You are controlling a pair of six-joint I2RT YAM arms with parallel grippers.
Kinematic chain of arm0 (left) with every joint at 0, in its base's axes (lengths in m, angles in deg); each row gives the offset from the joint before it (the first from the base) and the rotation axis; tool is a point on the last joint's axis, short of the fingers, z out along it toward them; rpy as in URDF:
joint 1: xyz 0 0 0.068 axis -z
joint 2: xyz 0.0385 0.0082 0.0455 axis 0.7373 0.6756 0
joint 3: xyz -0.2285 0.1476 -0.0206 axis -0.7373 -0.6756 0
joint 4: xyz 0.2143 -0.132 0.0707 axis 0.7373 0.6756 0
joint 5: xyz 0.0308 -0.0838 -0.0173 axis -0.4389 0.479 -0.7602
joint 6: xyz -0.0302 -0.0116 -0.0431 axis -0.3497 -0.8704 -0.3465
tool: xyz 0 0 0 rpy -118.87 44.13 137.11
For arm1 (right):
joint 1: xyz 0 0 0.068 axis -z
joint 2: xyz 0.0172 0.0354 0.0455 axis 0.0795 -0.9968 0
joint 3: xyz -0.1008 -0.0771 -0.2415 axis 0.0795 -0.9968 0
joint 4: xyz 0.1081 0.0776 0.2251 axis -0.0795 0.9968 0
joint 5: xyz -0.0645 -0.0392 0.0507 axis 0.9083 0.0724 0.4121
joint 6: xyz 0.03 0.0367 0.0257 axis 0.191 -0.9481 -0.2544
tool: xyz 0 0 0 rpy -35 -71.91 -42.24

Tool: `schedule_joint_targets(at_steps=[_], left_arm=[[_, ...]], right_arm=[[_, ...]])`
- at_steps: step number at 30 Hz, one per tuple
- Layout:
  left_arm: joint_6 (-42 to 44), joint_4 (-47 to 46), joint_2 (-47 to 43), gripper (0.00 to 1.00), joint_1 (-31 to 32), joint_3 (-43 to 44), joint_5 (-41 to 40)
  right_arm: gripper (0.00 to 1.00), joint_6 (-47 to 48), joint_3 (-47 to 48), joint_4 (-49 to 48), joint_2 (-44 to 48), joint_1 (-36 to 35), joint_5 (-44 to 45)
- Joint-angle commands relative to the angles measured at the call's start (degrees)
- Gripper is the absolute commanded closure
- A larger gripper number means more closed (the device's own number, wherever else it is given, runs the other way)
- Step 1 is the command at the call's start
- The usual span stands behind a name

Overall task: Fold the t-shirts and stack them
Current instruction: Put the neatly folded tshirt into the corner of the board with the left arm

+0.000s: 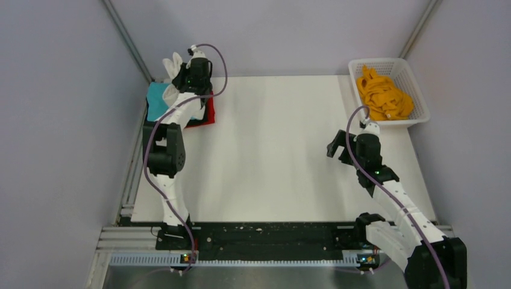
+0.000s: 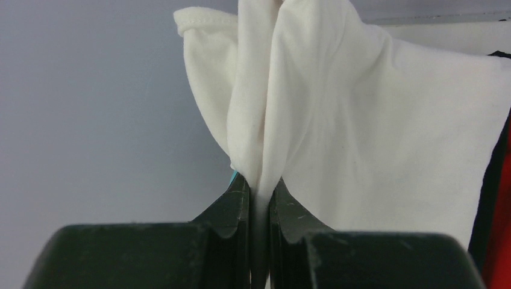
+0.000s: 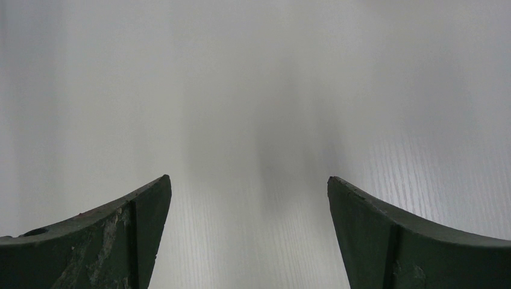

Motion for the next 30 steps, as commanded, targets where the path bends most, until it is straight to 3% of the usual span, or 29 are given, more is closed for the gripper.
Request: schedule_joint_targets(at_steps=[1,9,18,19,21,22,23,24,30], left_arm=[[1.9,-14.5,-4.9,1.0,0.5,-2.5,-3.1],[4.4,-30.5,-1.9,1.0,0.1,-10.3,-5.7],[4.4,-34.7,3.7,1.0,-2.5,-9.1,-8.8],[4.3,-34.4,4.2,0.88,-2.8,-8.6,-9.7],[3.3,-33.6,4.4,0.53,-3.2,-7.5,-11.2],[2.4,-32.0,4.3,0.34,-3.3,-7.2,-11.4],[1.6,-31.5,3.7,0.06,-3.3,-7.3,-11.4],[0.7,-30.5,3.0,0.02,-3.3,-7.4,-11.0],[-10.7,-17.6,-1.9,0.01,-3.1,-6.1,-6.2]], right_arm=[[0.01,0.5,1.3,-1.6,-0.5,0.2,0.1],[0.01,0.0,1.5,-1.9,-1.0,0.3,-0.5],[0.02,0.8,1.5,-1.5,-1.2,0.2,2.0],[0.01,0.9,1.5,-1.3,-1.2,0.3,2.4],[0.02,0.9,1.8,-1.0,-1.3,0.3,3.0],[0.01,0.9,1.8,-0.9,-1.3,0.3,3.1],[0.02,1.0,1.7,-0.9,-1.3,0.3,3.1],[0.02,0.9,1.6,-0.9,-1.3,0.3,3.0],[0.01,0.9,1.7,-0.9,-1.1,0.3,1.6]])
